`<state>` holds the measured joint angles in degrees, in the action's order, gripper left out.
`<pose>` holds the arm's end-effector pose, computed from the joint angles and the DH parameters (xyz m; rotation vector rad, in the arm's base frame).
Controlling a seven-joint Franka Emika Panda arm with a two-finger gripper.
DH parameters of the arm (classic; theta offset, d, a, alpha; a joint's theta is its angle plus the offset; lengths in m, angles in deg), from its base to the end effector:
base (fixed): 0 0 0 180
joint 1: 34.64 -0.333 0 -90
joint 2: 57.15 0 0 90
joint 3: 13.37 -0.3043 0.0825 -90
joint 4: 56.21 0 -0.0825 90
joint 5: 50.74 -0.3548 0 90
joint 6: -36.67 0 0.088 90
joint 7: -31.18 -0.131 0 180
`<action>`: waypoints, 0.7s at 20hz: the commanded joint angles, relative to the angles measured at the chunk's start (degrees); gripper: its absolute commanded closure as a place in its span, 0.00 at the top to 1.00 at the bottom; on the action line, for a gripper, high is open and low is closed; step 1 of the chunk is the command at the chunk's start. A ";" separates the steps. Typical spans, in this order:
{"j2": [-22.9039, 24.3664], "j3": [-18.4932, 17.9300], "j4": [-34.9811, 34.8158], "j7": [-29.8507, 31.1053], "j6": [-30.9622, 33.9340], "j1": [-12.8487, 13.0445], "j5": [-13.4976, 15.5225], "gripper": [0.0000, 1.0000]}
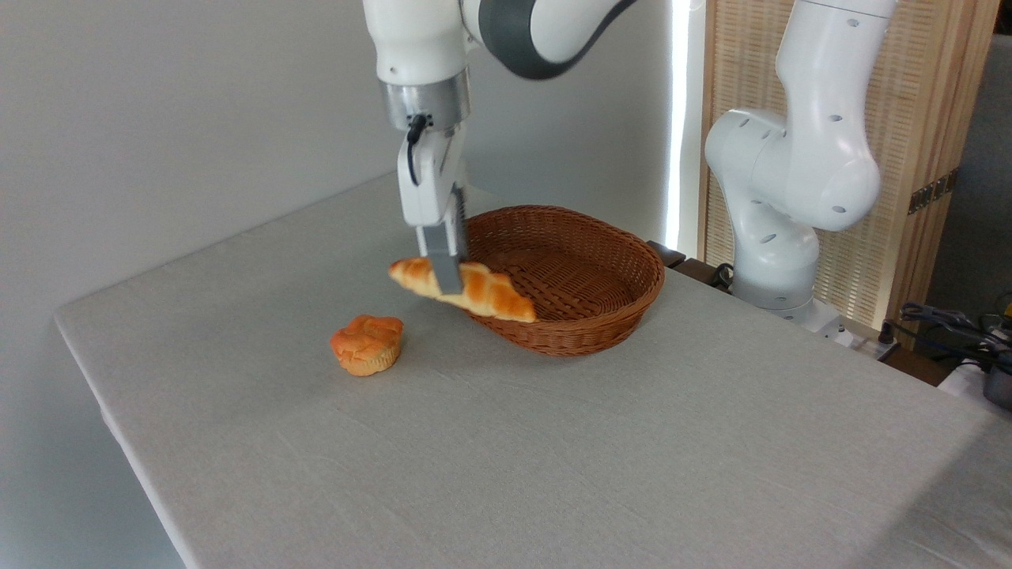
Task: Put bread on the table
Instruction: 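Lift the braided roll out over the basket rim toward the orange bun, then lower the braided roll onto the table beside the orange bun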
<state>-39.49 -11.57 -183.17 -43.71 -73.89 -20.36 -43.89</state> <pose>0.4191 -0.1330 0.4800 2.1916 -2.1370 0.1068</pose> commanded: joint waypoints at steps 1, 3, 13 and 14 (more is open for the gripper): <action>-5.00 0.04 1.54 3.68 -8.24 -0.39 2.64 0.56; -7.11 0.04 1.54 4.92 -11.85 -0.39 2.82 0.70; -9.31 0.83 1.46 4.75 -15.91 0.40 2.38 1.00; -9.31 0.92 1.46 4.83 -15.91 0.40 2.38 1.00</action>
<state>-48.38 -10.70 -182.44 -39.56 -89.51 -20.24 -41.99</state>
